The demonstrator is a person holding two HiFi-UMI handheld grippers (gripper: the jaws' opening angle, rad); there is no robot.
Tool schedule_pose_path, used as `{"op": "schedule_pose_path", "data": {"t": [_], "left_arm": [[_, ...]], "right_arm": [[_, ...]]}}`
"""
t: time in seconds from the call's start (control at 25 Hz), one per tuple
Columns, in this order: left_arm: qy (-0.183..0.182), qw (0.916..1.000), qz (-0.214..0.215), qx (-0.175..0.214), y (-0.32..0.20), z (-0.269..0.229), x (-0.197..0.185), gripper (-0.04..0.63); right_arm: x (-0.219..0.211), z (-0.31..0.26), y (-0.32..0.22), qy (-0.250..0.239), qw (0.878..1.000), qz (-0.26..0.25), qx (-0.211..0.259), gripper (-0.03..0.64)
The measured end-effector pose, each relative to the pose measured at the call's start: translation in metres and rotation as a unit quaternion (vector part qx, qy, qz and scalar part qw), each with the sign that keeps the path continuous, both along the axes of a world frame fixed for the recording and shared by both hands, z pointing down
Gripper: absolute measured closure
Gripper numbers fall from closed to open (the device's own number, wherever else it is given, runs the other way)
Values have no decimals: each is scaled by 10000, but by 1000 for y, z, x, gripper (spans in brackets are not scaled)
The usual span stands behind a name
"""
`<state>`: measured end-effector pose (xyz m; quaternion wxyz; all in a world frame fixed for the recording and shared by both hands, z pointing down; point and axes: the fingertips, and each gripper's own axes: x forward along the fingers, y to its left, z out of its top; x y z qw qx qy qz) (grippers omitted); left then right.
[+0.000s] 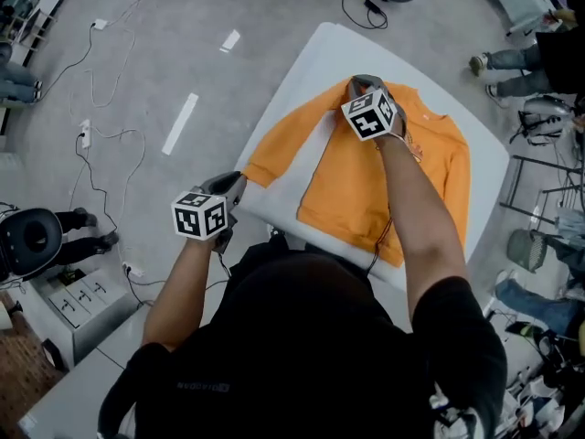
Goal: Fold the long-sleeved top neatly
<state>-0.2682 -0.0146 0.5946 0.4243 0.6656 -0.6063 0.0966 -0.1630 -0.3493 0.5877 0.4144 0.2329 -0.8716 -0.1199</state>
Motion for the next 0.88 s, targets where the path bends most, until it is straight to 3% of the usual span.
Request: {"op": "schedule_pose_path", "data": {"t": [0.24,0.36,0.6,0.88], "left_arm": [[-321,9978,-72,-578,7,27,7,555],[-309,9973,78,-660,6,32,20,555],[-760,9944,568,-469,-9,15,29,555],[-1046,9880,1138,-76,-46,-14,44,555]], "right_arm": [[-35,10,-26,29,9995,243,-176,595],[-20,30,-24,253,9978,356,-491,459],[23,0,-3,-393,9956,565,-632,506],[92,-35,53,-1367,9764,1187,-1182,540]]}}
